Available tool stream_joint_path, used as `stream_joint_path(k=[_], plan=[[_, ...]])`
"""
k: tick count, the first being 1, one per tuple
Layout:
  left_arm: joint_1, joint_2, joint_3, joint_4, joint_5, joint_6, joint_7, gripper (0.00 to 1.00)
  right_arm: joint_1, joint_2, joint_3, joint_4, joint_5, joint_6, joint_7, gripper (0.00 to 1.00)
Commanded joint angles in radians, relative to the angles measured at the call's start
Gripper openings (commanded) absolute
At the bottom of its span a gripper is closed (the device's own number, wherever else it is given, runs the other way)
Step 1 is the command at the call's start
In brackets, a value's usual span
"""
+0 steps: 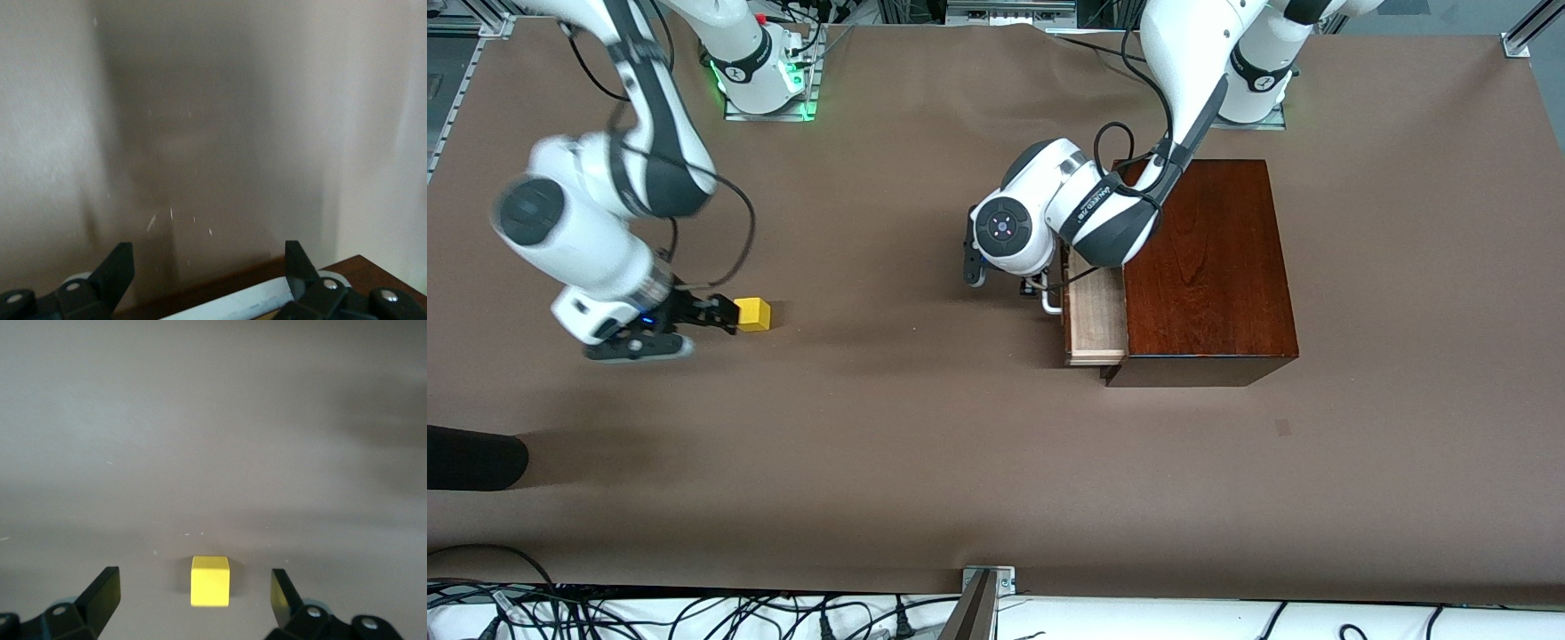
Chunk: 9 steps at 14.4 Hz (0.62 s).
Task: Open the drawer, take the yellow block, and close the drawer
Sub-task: 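Lower the yellow cube onto the table and open the right gripper, then push the drawer front with the left gripper to shut the drawer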
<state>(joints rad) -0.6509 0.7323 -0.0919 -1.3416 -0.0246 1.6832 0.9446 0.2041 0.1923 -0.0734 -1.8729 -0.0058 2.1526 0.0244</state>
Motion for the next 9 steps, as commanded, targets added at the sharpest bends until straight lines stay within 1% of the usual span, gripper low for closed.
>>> stream_joint_path(k=[1,3,7,9], plan=[[0.06,-0.017,0.012,-0.008,0.046,-0.063,0.091,1.0,-0.011,-0.135,0.043,-0.005,0.009,-0.129,-0.011,1.0],[0.091,-0.019,0.011,-0.008,0.046,-0.091,0.092,1.0,-0.011,-0.186,0.055,0.017,0.009,-0.201,-0.008,1.0],[0.123,-0.042,0.011,-0.008,0.045,-0.132,0.094,1.0,-0.011,-0.177,0.049,0.124,0.01,-0.296,-0.023,1.0],[0.128,-0.05,0.006,-0.008,0.043,-0.132,0.094,1.0,-0.012,-0.175,0.047,0.143,0.006,-0.301,-0.029,1.0]])
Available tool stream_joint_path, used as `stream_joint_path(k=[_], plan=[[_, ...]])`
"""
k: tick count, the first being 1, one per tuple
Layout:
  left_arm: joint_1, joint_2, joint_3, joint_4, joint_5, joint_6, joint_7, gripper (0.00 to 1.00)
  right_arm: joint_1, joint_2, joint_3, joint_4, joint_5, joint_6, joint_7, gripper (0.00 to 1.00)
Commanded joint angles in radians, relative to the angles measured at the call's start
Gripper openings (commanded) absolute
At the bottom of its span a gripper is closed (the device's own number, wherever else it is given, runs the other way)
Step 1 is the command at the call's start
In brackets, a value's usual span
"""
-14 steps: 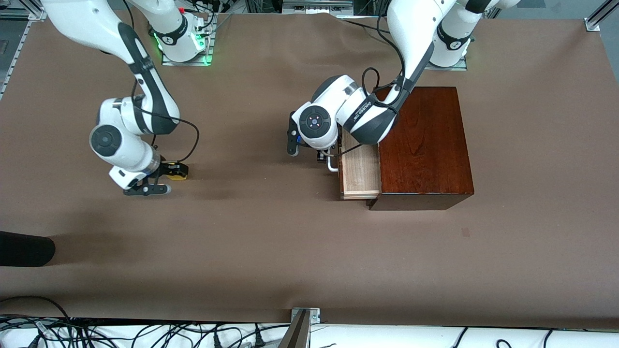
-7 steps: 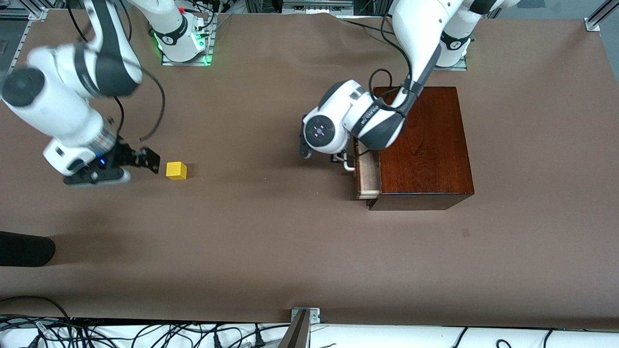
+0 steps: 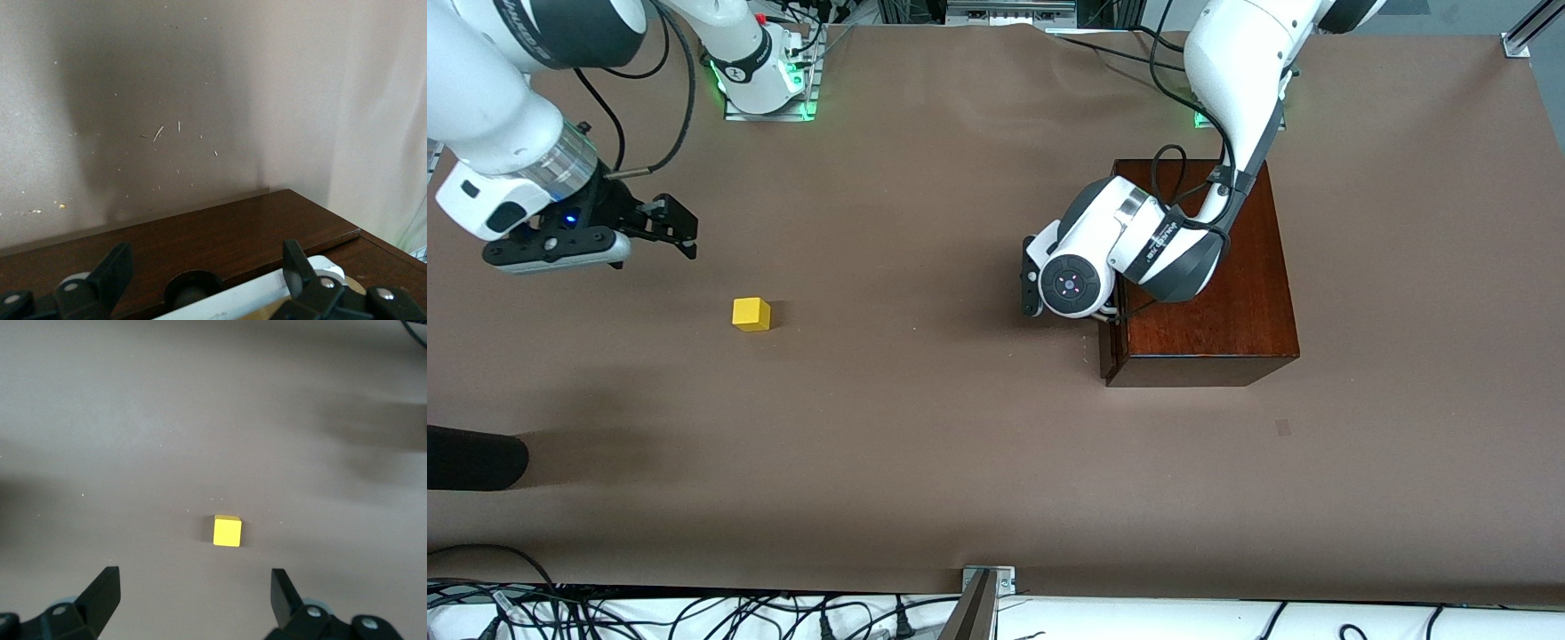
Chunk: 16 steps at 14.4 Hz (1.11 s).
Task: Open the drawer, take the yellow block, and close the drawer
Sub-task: 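Push the drawer front with the left gripper to shut the drawer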
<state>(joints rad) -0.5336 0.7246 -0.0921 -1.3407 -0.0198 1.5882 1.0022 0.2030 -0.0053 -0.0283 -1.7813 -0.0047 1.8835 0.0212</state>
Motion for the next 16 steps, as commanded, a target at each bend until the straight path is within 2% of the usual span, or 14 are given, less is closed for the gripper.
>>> stream_joint_path(k=[1,6,9,12,13,16], plan=[[0.01,-0.043,0.003,-0.006,0.031,-0.034,0.033,1.0,-0.011,0.022,0.001,0.062,0.005,-0.037,-0.026,1.0],[0.001,-0.14,-0.008,0.005,-0.038,-0.025,-0.038,1.0,-0.013,0.024,-0.012,0.114,-0.008,-0.115,-0.024,1.0],[0.012,-0.23,0.009,0.026,-0.023,-0.03,-0.109,1.0,-0.014,0.024,-0.015,0.152,-0.008,-0.188,-0.024,1.0],[0.107,-0.302,0.021,0.029,-0.02,-0.057,-0.112,1.0,-0.014,0.039,-0.015,0.193,-0.011,-0.196,-0.018,1.0],[0.136,-0.327,0.035,0.031,-0.006,-0.11,-0.12,1.0,-0.014,0.041,-0.015,0.198,-0.008,-0.193,-0.018,1.0],[0.213,-0.39,0.092,0.061,0.0,-0.157,-0.239,1.0,-0.014,0.048,-0.015,0.203,0.0,-0.199,-0.018,1.0]])
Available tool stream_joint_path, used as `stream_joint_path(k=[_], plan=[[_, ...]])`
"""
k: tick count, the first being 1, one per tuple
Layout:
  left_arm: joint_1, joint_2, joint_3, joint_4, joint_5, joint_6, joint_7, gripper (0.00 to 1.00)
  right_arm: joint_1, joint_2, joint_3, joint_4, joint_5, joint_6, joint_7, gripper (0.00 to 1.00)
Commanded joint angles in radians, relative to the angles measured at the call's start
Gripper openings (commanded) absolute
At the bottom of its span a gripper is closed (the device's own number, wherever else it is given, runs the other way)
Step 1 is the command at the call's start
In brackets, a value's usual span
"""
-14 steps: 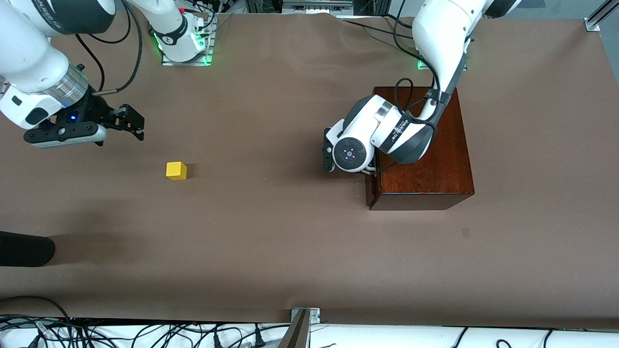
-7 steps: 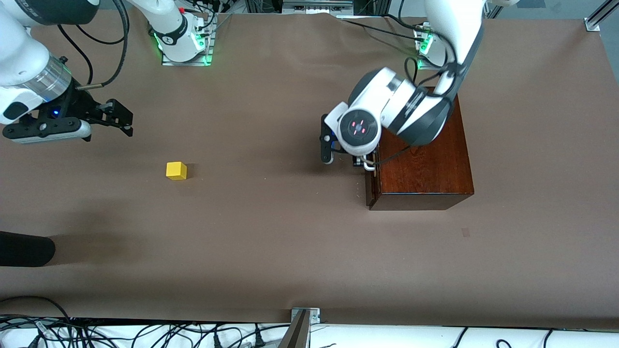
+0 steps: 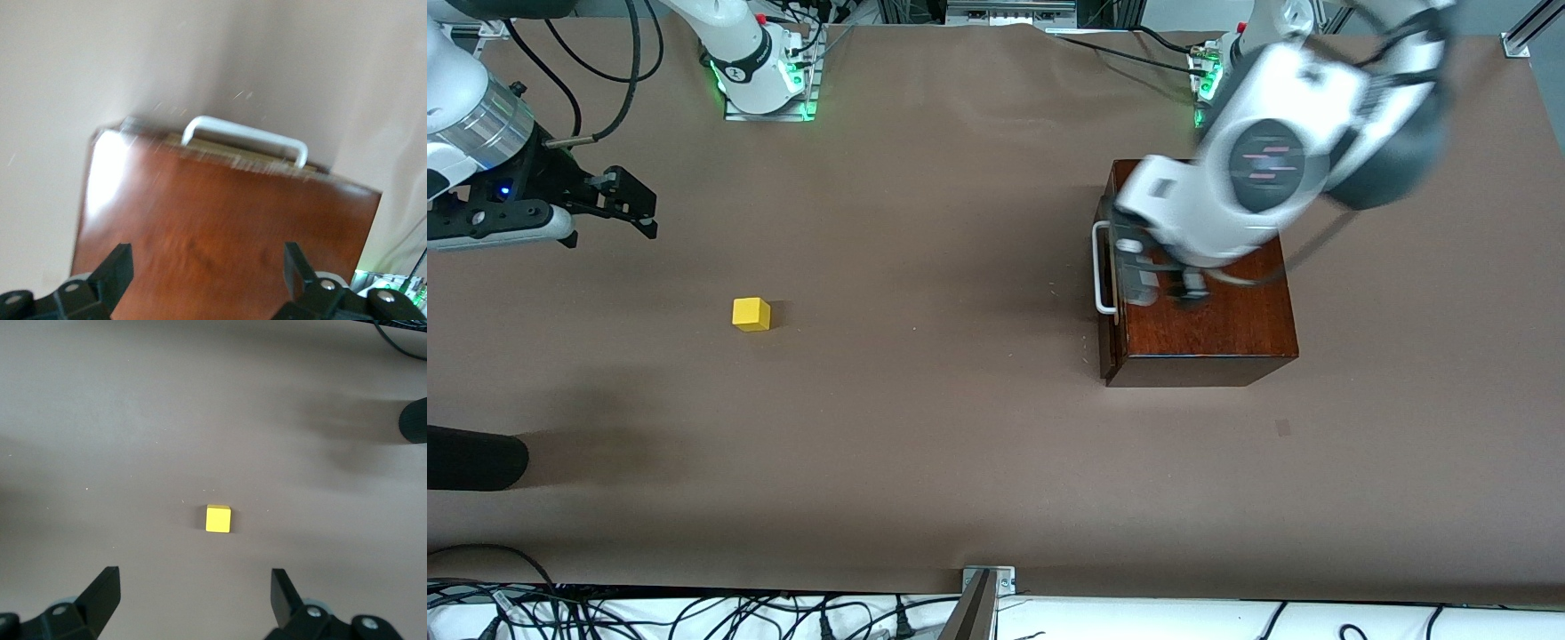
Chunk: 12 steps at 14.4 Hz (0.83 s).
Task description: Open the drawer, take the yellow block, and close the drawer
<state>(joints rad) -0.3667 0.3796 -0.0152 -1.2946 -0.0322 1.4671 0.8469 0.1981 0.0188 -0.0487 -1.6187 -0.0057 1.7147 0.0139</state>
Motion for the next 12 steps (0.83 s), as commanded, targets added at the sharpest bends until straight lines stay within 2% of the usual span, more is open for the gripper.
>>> stream_joint_path(k=[1,4,7,10,12], plan=[[0.081,-0.045,0.018,0.018,0.012,-0.048,-0.124,1.0,-0.009,0.024,0.006,0.04,0.004,-0.032,-0.011,1.0],[0.135,-0.094,0.067,-0.024,0.014,-0.044,-0.237,1.0,-0.009,0.021,0.006,0.043,0.01,-0.029,-0.006,1.0],[0.24,-0.174,0.067,-0.15,-0.014,-0.016,-0.403,1.0,-0.009,0.023,0.007,0.042,0.02,-0.024,-0.017,1.0],[0.267,-0.318,0.067,-0.345,-0.018,0.163,-0.602,1.0,-0.009,0.026,0.006,0.043,0.021,-0.029,-0.012,1.0],[0.296,-0.372,0.067,-0.4,-0.018,0.174,-0.777,1.0,-0.009,0.024,0.006,0.043,0.021,-0.023,-0.011,1.0]])
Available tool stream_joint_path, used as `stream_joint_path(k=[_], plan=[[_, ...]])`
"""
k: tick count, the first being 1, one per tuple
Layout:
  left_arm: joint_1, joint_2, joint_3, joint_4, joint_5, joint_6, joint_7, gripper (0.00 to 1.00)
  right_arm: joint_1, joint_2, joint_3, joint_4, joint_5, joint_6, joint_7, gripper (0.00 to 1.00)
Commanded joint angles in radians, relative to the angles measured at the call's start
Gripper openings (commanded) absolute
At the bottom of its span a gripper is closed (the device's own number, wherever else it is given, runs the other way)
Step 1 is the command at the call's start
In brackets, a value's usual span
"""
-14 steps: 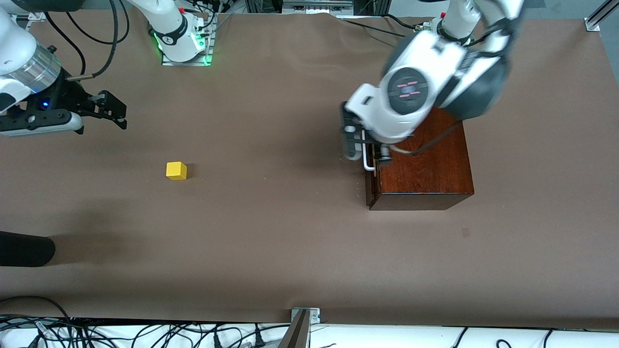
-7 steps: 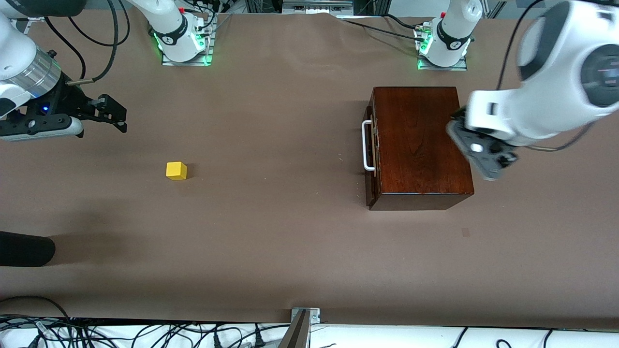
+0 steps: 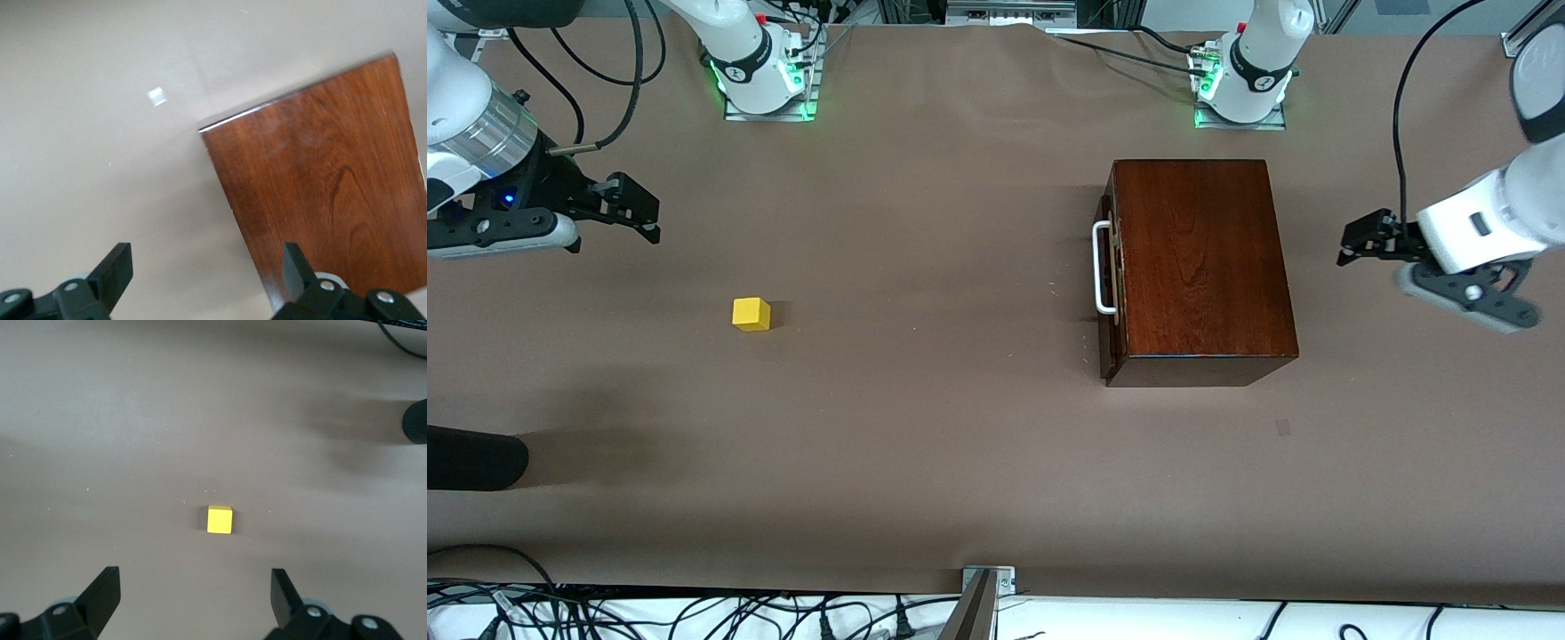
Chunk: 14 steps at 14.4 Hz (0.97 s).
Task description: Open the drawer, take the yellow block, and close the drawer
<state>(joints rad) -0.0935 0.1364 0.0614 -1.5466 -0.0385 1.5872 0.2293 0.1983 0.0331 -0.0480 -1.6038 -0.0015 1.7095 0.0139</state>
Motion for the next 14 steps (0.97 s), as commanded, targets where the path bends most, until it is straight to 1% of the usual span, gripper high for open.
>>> stream_joint_path(k=[1,3,5,8,14], plan=[[0.043,-0.144,-0.009,-0.162,-0.012,0.056,-0.206,1.0,-0.01,0.01,0.005,0.028,0.015,-0.019,-0.015,1.0],[0.061,-0.182,-0.009,-0.174,-0.009,0.047,-0.214,1.0,-0.01,0.011,0.005,0.03,0.015,-0.021,-0.017,1.0],[0.06,-0.182,-0.009,-0.165,0.0,0.001,-0.211,1.0,-0.01,0.01,0.005,0.03,0.015,-0.025,-0.018,1.0],[0.06,-0.182,-0.02,-0.162,0.029,-0.004,-0.184,1.0,-0.005,0.005,0.013,0.03,0.003,-0.028,-0.015,1.0],[0.066,-0.179,-0.02,-0.171,0.029,-0.003,-0.148,1.0,-0.005,0.004,0.011,0.03,0.001,-0.025,-0.018,1.0]])
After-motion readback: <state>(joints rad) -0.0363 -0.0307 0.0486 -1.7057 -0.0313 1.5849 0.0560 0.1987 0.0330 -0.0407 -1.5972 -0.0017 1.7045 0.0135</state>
